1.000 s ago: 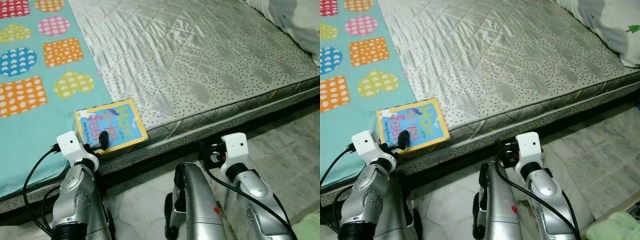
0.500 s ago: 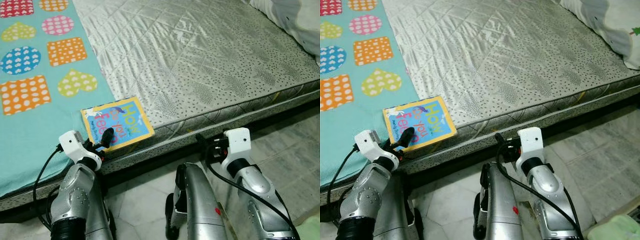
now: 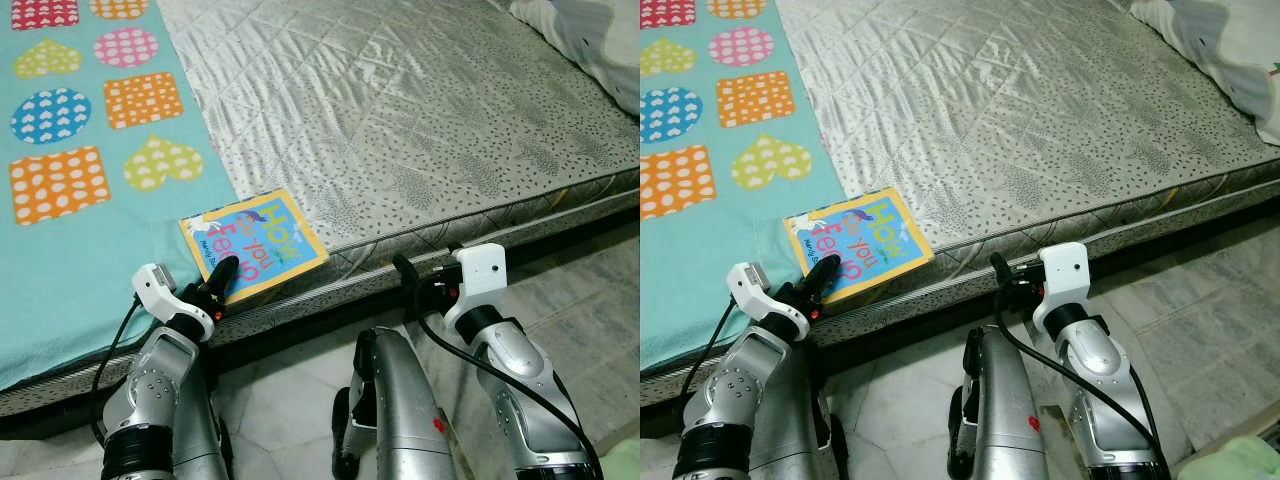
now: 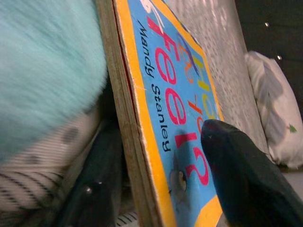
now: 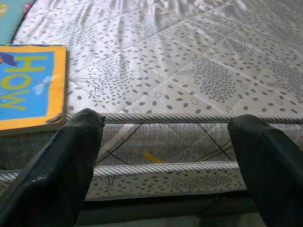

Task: Clean up the room

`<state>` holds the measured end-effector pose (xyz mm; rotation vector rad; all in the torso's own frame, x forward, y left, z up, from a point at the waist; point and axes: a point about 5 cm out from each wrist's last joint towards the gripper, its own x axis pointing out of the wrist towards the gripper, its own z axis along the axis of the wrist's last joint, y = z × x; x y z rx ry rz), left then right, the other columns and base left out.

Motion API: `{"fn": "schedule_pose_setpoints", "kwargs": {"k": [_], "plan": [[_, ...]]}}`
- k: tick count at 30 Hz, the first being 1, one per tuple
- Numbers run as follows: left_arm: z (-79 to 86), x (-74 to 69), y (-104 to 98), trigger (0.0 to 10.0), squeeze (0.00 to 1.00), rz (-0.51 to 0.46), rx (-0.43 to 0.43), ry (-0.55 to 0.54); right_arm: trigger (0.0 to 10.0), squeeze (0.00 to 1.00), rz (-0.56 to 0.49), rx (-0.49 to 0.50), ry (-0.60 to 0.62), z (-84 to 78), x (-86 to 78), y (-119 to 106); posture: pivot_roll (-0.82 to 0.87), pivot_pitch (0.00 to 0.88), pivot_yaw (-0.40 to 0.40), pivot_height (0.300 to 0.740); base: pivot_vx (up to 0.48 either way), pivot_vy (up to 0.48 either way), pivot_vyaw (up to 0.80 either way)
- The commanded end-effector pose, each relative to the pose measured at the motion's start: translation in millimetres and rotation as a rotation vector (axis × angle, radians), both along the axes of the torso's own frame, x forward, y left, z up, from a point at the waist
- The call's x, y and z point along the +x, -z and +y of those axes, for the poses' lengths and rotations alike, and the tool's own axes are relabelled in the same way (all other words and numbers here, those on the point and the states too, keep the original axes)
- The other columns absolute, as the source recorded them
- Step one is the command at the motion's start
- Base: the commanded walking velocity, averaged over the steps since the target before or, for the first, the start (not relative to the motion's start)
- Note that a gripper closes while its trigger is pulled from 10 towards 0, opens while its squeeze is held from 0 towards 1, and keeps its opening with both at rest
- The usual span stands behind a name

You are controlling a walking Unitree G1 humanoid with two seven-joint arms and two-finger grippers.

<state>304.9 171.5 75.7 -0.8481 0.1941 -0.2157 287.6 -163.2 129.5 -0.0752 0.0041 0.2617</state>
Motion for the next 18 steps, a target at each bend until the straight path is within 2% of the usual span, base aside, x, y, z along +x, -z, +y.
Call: {"fn": "schedule_pose_setpoints", "kwargs": {"k": [1,18], "plan": [[-19.3,-7.4,15.6,0.0,0.0,0.06,-0.006,0.086,10.0,0.0,0.014,-0.013,0.015,-6.6,-1.7,4.4,-0.03,0.268,-0.13,0.507,0.0,0.0,0.0],[-21.9,-9.3,16.0,0.0,0.0,0.031,-0.041,0.113,10.0,0.0,0.005,-0.03,0.009,-3.0,-0.1,7.0,-0.02,0.259,-0.125,0.507,0.0,0.0,0.0]]}}
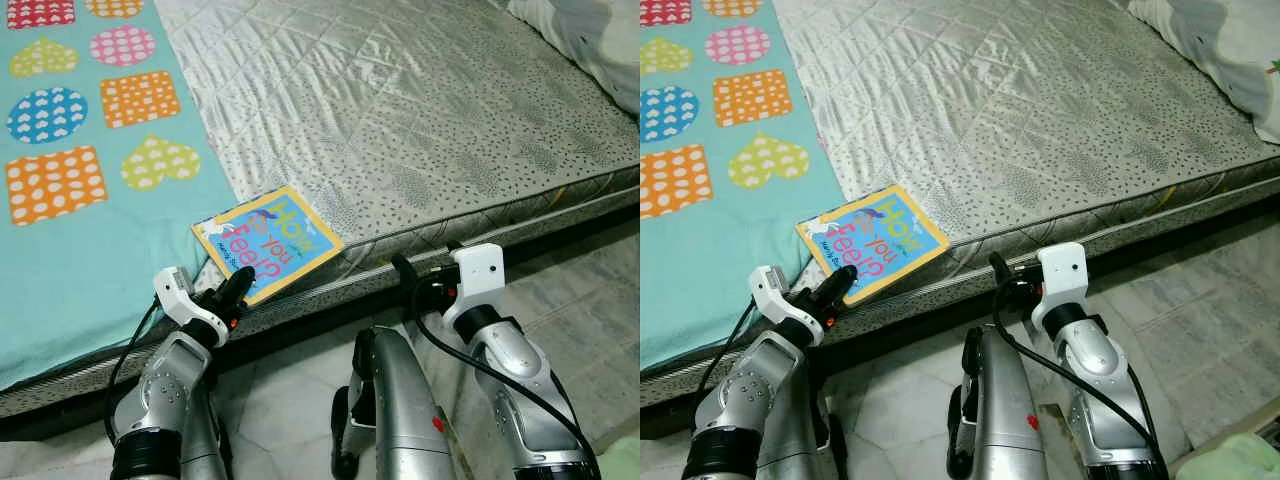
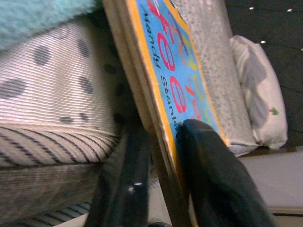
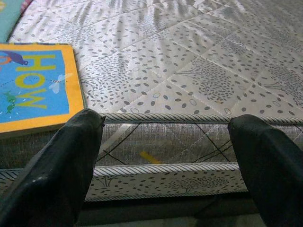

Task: Clean up the room

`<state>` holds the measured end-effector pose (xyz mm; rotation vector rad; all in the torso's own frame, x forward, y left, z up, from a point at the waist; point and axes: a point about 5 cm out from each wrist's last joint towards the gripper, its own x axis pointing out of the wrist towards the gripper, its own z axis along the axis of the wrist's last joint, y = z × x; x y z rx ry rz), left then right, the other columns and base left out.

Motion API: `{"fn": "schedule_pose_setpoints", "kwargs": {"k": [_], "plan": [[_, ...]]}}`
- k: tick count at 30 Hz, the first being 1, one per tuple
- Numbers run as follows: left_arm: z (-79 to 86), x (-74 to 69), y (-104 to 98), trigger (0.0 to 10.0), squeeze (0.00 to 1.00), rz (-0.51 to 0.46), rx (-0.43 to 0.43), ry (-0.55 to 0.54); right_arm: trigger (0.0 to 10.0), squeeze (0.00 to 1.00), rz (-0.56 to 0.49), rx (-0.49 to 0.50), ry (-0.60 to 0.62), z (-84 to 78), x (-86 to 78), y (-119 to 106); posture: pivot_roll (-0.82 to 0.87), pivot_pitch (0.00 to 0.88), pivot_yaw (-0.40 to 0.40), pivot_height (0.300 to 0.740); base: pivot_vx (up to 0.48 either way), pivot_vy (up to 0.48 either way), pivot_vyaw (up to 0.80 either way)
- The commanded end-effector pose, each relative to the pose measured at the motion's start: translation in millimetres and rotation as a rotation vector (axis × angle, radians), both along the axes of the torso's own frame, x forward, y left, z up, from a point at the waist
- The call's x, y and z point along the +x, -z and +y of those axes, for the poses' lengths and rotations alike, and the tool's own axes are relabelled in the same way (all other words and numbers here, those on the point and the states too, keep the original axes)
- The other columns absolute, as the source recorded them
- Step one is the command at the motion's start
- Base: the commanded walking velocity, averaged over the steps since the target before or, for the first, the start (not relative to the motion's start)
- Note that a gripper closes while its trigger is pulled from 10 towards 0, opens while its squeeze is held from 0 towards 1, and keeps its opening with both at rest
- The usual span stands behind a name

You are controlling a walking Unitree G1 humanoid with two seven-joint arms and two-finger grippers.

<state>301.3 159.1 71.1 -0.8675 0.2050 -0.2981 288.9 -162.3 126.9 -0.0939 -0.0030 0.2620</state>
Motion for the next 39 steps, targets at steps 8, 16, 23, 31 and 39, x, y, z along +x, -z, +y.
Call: {"fn": "schedule_pose_setpoints", "kwargs": {"k": [8,16,23,31,39], "plan": [[-5.9,-5.5,9.4,0.0,0.0,0.025,-0.018,0.011,10.0,0.0,0.013,-0.014,0.014,-2.6,-0.4,5.4,-0.02,0.257,-0.124,0.507,0.0,0.0,0.0],[-5.4,-10.3,0.2,0.0,0.0,-0.088,0.178,-0.026,10.0,0.0,0.085,0.001,0.002,6.9,-4.8,19.2,0.0,0.246,-0.115,0.507,0.0,0.0,0.0],[5.2,-14.9,-4.6,0.0,0.0,-0.16,0.265,-0.149,10.0,0.0,0.143,-0.071,0.009,11.5,-4.6,32.3,0.02,0.231,-0.101,0.507,0.0,0.0,0.0],[7.8,-17.9,-20.0,0.0,0.0,-0.216,0.332,-0.204,10.0,0.0,0.091,-0.091,-0.065,26.3,0.2,25.9,0.04,0.208,-0.087,0.507,0.0,0.0,0.0],[3.8,-32.8,-39.0,0.0,0.0,-0.315,0.572,-0.179,10.0,0.0,0.079,0.034,-0.029,31.6,12.4,9.4,0.07,0.201,-0.073,0.507,0.0,0.0,0.0]]}}
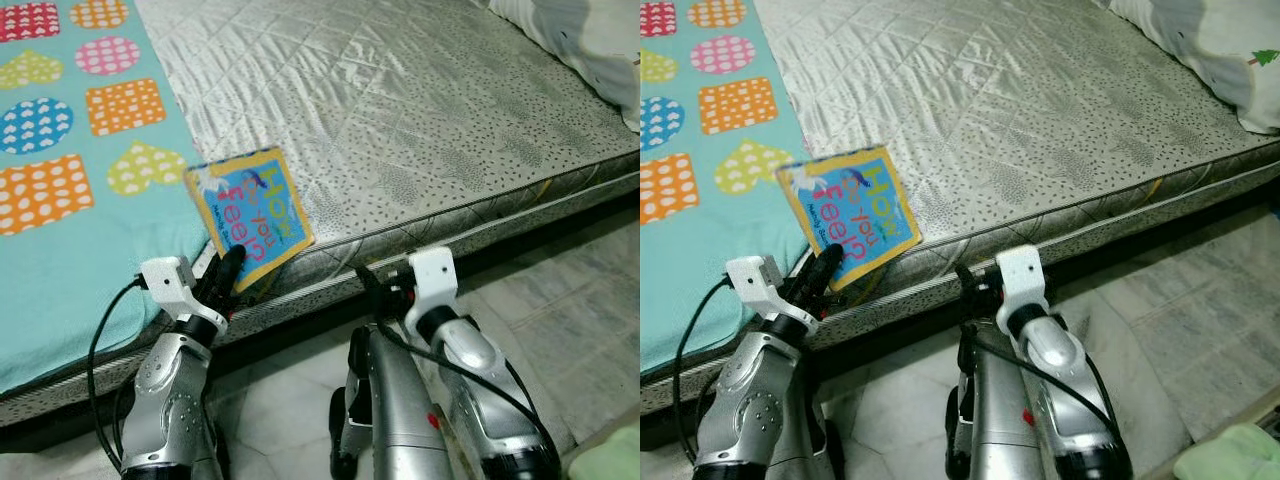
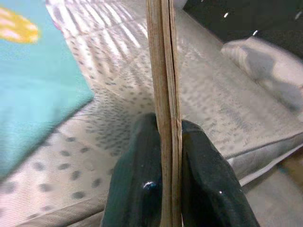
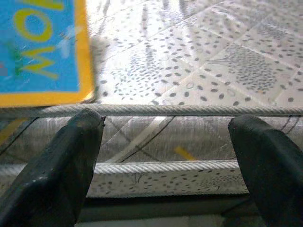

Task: Clean up the room

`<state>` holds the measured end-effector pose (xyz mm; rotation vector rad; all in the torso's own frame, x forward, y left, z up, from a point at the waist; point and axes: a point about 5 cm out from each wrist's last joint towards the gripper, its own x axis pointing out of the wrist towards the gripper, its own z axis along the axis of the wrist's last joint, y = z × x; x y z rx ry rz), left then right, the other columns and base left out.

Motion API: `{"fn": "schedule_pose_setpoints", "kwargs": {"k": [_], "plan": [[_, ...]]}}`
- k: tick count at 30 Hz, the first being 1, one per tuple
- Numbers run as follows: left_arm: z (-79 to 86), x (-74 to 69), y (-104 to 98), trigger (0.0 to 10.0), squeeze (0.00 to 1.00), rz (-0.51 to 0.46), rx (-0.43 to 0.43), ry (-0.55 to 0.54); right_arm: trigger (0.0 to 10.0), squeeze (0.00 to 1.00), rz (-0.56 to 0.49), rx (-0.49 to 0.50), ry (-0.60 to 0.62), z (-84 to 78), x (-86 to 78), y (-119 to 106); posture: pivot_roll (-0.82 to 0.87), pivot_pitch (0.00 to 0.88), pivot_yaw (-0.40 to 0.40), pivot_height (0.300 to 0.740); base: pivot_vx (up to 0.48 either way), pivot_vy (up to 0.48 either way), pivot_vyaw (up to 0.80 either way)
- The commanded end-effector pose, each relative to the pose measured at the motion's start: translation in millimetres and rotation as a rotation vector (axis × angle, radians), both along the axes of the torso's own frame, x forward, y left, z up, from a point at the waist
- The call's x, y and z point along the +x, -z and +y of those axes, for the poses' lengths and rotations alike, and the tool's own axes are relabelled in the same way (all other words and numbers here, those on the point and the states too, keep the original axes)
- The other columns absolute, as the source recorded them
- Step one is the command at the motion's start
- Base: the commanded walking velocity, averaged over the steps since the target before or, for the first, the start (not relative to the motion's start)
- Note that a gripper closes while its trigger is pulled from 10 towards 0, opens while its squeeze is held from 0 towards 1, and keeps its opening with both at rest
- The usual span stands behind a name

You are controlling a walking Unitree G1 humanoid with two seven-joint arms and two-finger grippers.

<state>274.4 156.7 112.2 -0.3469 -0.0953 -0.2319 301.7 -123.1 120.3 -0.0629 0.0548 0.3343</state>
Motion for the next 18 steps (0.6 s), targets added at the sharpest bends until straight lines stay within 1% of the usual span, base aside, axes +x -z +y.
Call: {"fn": "schedule_pose_setpoints", "kwargs": {"k": [1,2,3,7,9,10,12,14,18], "plan": [[6.3,-9.6,2.5,1.0,0.0,0.018,0.11,-0.057,10.0,0.0,0.024,0.024,0.045,-8.0,-0.2,3.5,0.08,0.198,-0.072,0.507,0.0,0.0,0.0],[7.9,-13.7,3.1,9.5,0.0,0.03,0.14,-0.094,10.0,0.0,0.033,0.055,0.052,-8.8,-0.5,5.2,0.09,0.194,-0.07,0.507,0.0,0.0,0.0],[9.6,-15.2,2.8,10.0,0.0,0.029,0.151,-0.124,10.0,0.0,0.038,0.071,0.062,-9.1,-0.5,6.6,0.1,0.193,-0.069,0.507,0.0,0.0,0.0],[12.7,-21.0,-0.4,10.0,0.0,0.03,0.177,-0.198,10.0,0.0,0.047,0.129,0.085,-7.3,0.4,8.1,0.11,0.189,-0.064,0.507,0.0,0.0,0.0],[14.1,-23.9,-0.7,10.0,0.0,0.05,0.212,-0.24,10.0,0.0,0.035,0.155,0.078,-4.3,1.7,5.3,0.11,0.187,-0.063,0.507,0.0,0.0,0.0],[12.3,-26.6,0.7,10.0,0.0,0.066,0.226,-0.246,10.0,0.0,0.027,0.173,0.092,-3.6,5.0,2.9,0.12,0.184,-0.06,0.507,0.0,0.0,0.0],[9.0,-28.7,2.5,10.0,0.0,0.06,0.211,-0.212,10.0,0.0,0.014,0.19,0.1,-3.7,8.5,0.0,0.12,0.185,-0.057,0.507,0.0,0.0,0.0],[7.8,-28.9,2.4,10.0,0.0,0.063,0.213,-0.212,10.0,0.0,0.0,0.194,0.095,-4.0,10.2,-2.2,0.12,0.186,-0.056,0.507,0.0,0.0,0.0],[6.6,-28.9,2.4,10.0,0.0,0.068,0.222,-0.216,10.0,0.0,-0.012,0.189,0.095,-6.0,12.1,-4.2,0.12,0.188,-0.055,0.526,0.0,0.0,0.0]]}}
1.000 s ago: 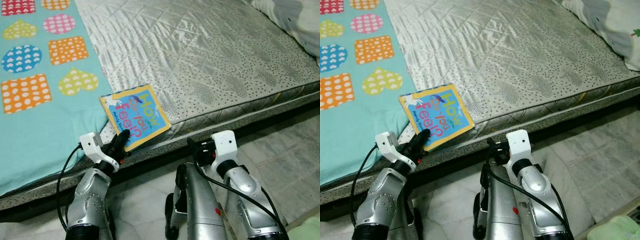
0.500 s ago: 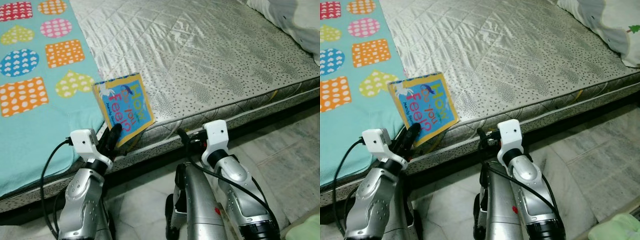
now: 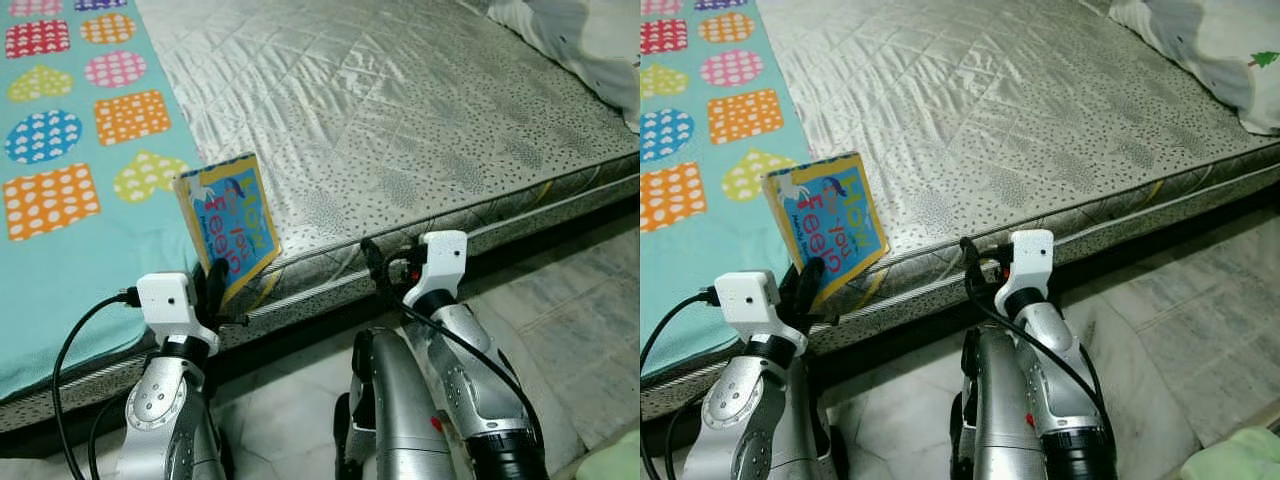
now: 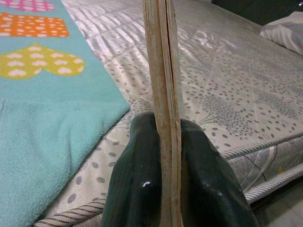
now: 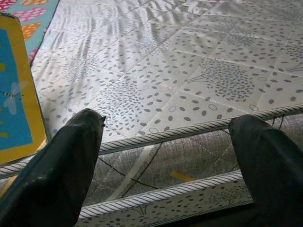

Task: Clean up the room

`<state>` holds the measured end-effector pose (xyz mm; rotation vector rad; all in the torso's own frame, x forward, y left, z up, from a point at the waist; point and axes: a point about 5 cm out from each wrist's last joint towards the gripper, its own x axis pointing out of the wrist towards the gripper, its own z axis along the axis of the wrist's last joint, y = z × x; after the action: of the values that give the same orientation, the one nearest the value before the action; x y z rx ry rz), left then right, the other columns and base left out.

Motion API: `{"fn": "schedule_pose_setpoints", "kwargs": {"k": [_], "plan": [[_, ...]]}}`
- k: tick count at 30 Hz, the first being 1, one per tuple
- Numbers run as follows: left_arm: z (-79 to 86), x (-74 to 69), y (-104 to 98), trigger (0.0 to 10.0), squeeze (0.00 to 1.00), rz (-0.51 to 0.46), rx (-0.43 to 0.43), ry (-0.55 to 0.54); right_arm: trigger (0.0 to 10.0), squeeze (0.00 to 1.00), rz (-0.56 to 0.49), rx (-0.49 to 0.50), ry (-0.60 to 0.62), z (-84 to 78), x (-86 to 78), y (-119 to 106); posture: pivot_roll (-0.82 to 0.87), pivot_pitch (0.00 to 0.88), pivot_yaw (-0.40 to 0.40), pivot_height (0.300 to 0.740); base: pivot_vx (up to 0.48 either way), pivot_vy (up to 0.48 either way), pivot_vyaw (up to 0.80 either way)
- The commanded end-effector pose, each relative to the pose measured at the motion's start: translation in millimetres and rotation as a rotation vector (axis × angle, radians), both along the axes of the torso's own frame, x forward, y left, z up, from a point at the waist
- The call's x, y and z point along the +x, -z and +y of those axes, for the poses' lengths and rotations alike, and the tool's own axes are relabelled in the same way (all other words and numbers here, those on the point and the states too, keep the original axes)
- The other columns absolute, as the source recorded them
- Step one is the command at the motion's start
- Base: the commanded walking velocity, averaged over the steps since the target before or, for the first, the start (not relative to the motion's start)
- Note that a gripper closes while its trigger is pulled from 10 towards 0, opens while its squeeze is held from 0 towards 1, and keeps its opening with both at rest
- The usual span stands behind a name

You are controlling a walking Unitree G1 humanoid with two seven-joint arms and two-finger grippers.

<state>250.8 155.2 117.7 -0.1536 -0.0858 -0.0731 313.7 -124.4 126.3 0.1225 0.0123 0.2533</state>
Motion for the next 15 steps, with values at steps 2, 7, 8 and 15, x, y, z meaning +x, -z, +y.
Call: {"fn": "schedule_pose_setpoints", "kwargs": {"k": [2,7,8,15], "plan": [[7.6,-5.2,8.3,10.0,0.0,0.054,0.029,-0.056,10.0,0.0,0.004,-0.001,0.014,-5.8,0.7,2.3,0.12,0.188,-0.055,0.536,0.0,0.0,0.0],[4.4,-4.7,8.4,10.0,0.0,0.053,0.029,-0.046,10.0,0.0,0.006,-0.004,0.017,-6.7,1.6,4.1,0.12,0.188,-0.055,0.566,0.0,0.0,0.0],[4.4,-4.7,8.2,10.0,0.0,0.053,0.03,-0.045,10.0,0.0,0.006,-0.004,0.017,-6.4,1.7,4.1,0.12,0.188,-0.054,0.57,0.0,0.0,0.0],[5.1,-3.4,6.8,10.0,0.0,0.048,0.037,-0.045,10.0,0.0,0.006,-0.004,0.019,-5.5,2.7,4.4,0.12,0.189,-0.052,0.605,0.0,0.0,0.0]]}}
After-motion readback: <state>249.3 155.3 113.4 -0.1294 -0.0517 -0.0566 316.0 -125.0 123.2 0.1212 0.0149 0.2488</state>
